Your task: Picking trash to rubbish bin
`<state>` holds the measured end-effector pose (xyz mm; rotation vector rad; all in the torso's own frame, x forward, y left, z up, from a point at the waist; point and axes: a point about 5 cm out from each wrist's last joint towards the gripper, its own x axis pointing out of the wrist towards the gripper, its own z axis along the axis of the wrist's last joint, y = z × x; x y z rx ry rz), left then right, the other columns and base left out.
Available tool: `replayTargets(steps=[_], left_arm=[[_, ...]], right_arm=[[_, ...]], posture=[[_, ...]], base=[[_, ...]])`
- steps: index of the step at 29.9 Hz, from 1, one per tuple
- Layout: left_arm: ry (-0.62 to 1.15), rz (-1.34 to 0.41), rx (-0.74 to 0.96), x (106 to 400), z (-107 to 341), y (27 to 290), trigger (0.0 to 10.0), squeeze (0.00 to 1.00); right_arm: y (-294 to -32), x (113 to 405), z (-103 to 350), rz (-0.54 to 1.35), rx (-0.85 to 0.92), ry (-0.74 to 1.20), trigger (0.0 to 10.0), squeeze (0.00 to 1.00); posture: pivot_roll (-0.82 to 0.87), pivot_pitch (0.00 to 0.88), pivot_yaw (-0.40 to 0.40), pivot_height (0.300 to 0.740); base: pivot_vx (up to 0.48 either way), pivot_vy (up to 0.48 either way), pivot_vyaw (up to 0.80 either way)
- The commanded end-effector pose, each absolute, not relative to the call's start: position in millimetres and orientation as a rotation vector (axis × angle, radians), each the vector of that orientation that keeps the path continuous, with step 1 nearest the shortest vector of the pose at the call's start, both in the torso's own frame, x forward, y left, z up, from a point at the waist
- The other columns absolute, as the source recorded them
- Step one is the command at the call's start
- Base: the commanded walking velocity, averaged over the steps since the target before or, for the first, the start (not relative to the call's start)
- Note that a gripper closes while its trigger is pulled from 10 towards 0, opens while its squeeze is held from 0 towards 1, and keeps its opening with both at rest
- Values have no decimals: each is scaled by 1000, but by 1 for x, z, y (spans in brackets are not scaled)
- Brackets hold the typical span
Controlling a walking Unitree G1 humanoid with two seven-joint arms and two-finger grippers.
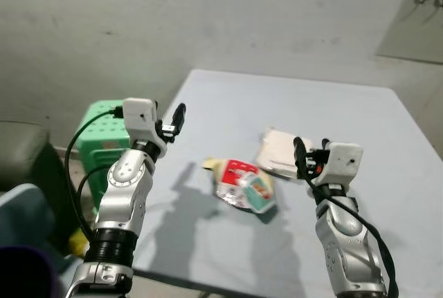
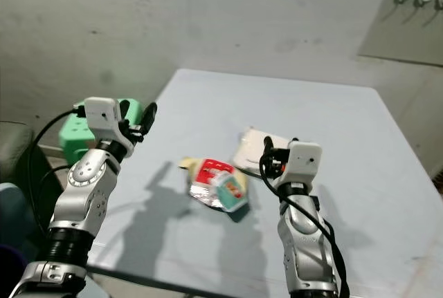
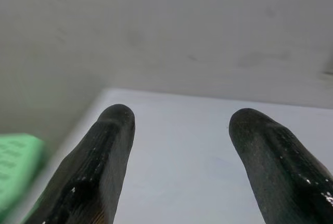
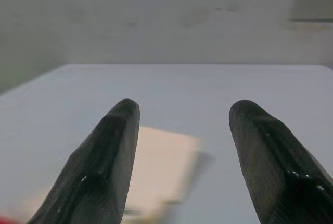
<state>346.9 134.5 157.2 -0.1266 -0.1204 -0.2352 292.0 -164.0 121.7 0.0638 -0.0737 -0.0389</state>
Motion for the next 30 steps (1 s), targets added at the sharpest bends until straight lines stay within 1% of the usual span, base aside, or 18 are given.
replayTargets(steps=[1, 11, 17, 22, 25, 26, 30], left_arm=[[-134, -249, -136, 348, 163, 128, 10000, 0], [-122, -236, -118, 345, 160, 123, 10000, 0], [-99, -280, -109, 339, 152, 112, 10000, 0], [-23, -368, -93, 317, 132, 97, 10000, 0], [-4, -389, -85, 307, 124, 95, 10000, 0], [16, -407, -88, 299, 119, 93, 10000, 0], [25, -409, -87, 293, 116, 92, 10000, 0]], right_arm=[[-167, 293, 128, -44, 60, -96, 10000, 0], [-168, 293, 126, -47, 67, -73, 10000, 0], [-170, 293, 125, -47, 75, -60, 10000, 0], [-170, 290, 122, 10, 39, -34, 10000, 0], [-173, 290, 122, 33, 32, -28, 10000, 0], [-175, 289, 123, 58, 31, -21, 10000, 0], [-177, 288, 122, 119, 10, -7, 10000, 0]], posture=[[-46, 0, -25, 740], [-46, 0, -29, 740], [-48, 0, -34, 740], [-55, 0, -36, 740], [-57, 0, -35, 740], [-55, 0, -36, 740], [-48, 0, -42, 740]], base=[[0, 0, 0], [0, 0, 0], [0, 0, 0], [0, 0, 0], [0, 0, 0], [0, 0, 0], [0, 0, 0]])
